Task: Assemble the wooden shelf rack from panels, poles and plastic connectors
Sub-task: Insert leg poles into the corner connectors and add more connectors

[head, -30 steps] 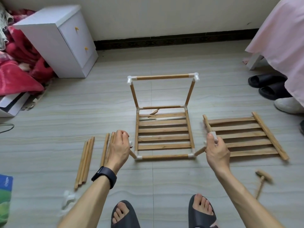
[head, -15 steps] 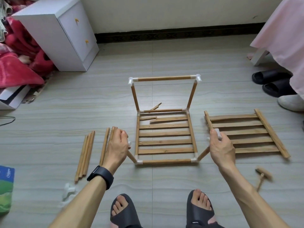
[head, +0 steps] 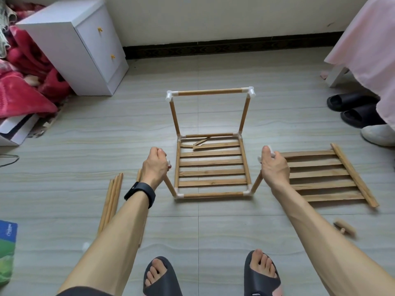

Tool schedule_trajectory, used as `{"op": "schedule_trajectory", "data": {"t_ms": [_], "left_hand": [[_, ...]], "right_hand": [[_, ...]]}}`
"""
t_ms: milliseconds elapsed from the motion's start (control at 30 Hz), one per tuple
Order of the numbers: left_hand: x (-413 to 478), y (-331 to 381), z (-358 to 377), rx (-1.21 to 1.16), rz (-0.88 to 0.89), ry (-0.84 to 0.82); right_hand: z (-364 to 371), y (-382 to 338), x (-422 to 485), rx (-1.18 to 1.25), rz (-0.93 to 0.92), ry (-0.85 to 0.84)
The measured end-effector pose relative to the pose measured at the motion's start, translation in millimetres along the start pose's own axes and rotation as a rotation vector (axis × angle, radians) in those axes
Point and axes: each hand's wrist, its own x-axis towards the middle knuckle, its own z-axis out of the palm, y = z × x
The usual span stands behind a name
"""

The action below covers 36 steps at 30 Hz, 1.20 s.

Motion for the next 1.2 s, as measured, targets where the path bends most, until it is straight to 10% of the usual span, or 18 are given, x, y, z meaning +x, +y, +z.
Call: {"op": "schedule_trajectory", "data": {"t_ms": [467, 600, 700, 967, 1200], "left_hand": [[0.1, -8.1, -11.6, -0.166, -0.105, -0.138], [-6.3, -52.4, -32.7, -0.351, -0.178, -0.051], [-24.0, -115.3, -39.7, -0.148, -0.343, -0.073], [-53.3, -201.0, -16.8, 0.459, -0.418, -0.322], [-35.5, -211.4, 0.5, 0.718, -0.354, -0.362]], "right_hand": [[-12.4, -6.3, -17.1, -0.118, -0.009, 0.081], [-8.3, 2.8, -58.4, -0.055, -0.324, 0.312], [27.7, 19.2, -88.9, -0.176, -0.529, 0.102], [152.7, 76.9, -56.5, -1.015, -0.397, -0.694], [185.3, 114.1, -32.5, -1.208, -0.505, -0.641]]}}
